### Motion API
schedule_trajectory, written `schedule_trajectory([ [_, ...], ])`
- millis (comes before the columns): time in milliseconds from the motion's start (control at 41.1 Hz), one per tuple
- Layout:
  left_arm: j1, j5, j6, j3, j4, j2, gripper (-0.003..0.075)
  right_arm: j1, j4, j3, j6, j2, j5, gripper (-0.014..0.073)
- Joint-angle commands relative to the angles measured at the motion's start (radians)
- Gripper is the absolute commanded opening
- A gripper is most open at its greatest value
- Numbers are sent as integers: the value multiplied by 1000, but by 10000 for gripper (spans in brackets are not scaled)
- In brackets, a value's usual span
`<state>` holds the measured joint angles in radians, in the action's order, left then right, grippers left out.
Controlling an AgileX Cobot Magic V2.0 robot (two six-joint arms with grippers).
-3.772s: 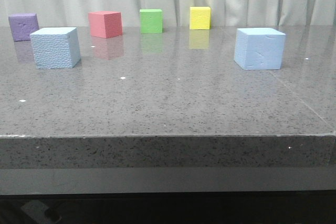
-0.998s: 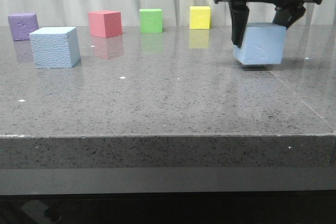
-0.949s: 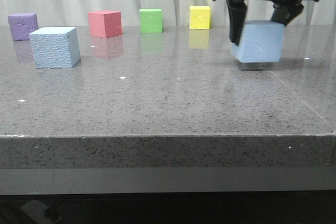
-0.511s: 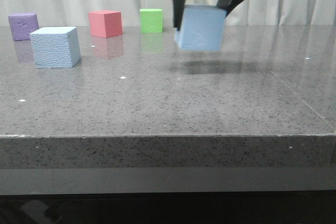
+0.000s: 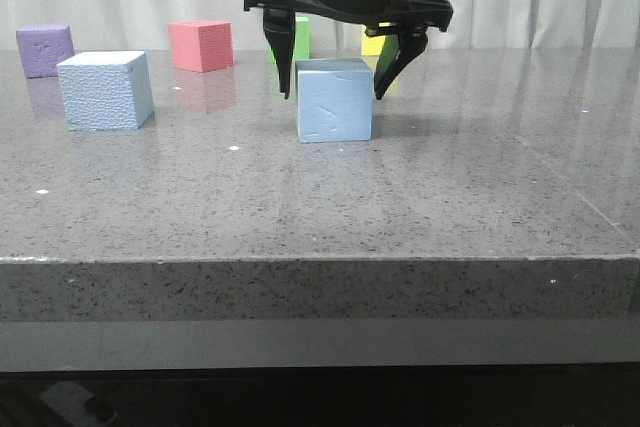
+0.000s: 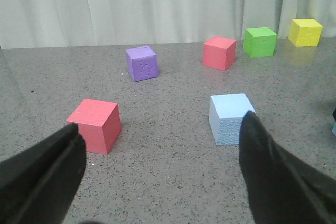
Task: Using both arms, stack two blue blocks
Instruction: 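Carry the cube toward the table centre and set it down, then open the right gripper and raise it away from the cube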
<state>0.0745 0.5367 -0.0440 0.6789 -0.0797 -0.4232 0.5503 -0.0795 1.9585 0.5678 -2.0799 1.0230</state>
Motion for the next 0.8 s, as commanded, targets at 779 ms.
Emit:
schedule_trajectory([
  [779, -2, -83, -4, 32, -3, -17, 586, -91, 242, -514, -636, 735, -130, 665],
])
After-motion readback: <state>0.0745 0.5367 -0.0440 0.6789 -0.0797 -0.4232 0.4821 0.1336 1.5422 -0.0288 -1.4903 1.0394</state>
